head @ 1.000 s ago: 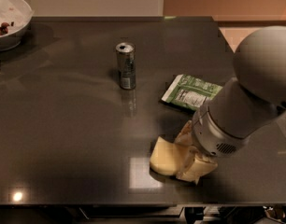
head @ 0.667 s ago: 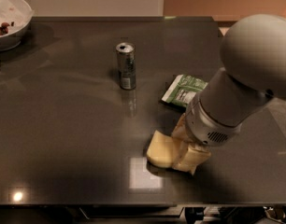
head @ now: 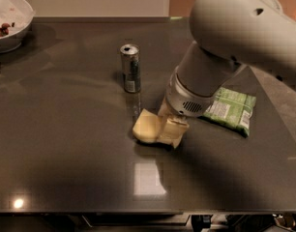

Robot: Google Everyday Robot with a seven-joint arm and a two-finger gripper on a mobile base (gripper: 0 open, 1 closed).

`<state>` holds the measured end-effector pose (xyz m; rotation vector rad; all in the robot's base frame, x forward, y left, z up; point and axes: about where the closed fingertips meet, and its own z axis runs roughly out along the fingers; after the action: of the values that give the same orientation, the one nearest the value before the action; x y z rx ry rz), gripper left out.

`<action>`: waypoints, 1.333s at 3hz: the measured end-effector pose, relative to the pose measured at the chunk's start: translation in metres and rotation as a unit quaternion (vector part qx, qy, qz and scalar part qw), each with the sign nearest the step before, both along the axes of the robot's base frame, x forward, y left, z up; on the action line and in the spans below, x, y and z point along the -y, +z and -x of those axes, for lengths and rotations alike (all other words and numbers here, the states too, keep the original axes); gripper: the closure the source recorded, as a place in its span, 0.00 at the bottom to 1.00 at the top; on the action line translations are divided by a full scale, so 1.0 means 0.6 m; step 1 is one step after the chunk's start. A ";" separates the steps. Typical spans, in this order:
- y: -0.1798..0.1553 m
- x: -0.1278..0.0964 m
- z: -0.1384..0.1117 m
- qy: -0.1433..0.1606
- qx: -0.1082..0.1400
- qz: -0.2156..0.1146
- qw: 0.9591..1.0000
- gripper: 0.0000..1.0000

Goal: Move sponge near redbull can

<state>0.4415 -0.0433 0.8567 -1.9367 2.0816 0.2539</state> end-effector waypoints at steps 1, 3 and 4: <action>0.000 -0.032 -0.047 -0.004 0.003 -0.009 1.000 1.00; -0.008 -0.076 -0.126 -0.017 0.007 -0.021 1.000 0.82; -0.011 -0.094 -0.149 -0.018 0.005 -0.030 0.999 0.58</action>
Offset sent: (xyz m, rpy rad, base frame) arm 0.0889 0.0509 -0.0073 0.0573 -0.0085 -0.0379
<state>0.5306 0.0132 0.8503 -1.8600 2.0766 0.2930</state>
